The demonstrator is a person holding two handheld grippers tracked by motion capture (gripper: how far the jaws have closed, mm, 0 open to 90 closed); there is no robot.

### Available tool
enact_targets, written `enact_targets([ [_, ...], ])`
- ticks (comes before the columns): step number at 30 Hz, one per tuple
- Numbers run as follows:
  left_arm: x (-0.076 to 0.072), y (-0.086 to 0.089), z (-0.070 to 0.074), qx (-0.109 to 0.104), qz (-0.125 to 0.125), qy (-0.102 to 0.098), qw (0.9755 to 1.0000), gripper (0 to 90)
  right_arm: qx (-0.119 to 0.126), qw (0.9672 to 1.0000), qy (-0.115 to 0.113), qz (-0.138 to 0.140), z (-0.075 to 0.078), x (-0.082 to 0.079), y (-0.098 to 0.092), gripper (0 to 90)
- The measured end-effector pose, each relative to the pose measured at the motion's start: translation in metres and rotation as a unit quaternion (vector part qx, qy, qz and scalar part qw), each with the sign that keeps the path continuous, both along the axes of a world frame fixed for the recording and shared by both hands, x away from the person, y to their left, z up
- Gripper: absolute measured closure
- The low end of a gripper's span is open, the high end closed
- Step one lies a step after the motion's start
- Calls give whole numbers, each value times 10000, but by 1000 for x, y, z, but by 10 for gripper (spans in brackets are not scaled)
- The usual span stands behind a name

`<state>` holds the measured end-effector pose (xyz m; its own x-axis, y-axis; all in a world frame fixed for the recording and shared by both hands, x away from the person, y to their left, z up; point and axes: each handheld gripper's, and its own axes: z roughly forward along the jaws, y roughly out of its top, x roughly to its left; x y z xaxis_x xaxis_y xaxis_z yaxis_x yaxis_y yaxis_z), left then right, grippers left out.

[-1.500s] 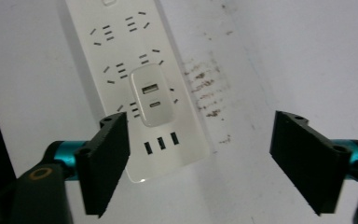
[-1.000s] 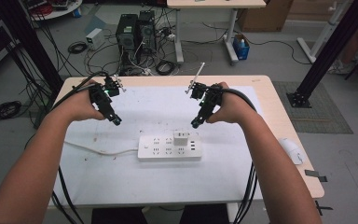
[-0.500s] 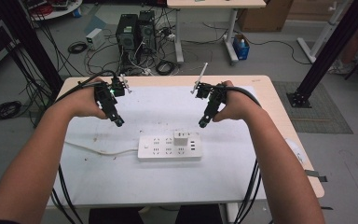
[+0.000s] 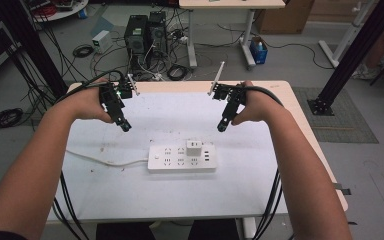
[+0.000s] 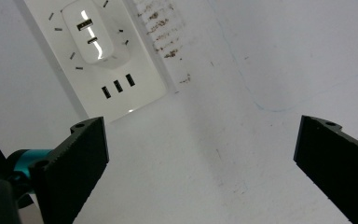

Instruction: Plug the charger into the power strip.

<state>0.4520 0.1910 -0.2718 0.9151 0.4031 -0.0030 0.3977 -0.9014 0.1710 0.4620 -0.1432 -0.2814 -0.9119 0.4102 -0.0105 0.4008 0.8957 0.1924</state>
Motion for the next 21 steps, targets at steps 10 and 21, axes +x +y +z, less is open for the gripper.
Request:
enact_targets([
  [10,1,0,5,19,-6,-40,10000,59,-46,9999,-9,-129,4,-1,-10,25],
  [21,1,3,4,26,29,-50,10000,58,-58,9999,-21,-131,7,-1,-12,25],
])
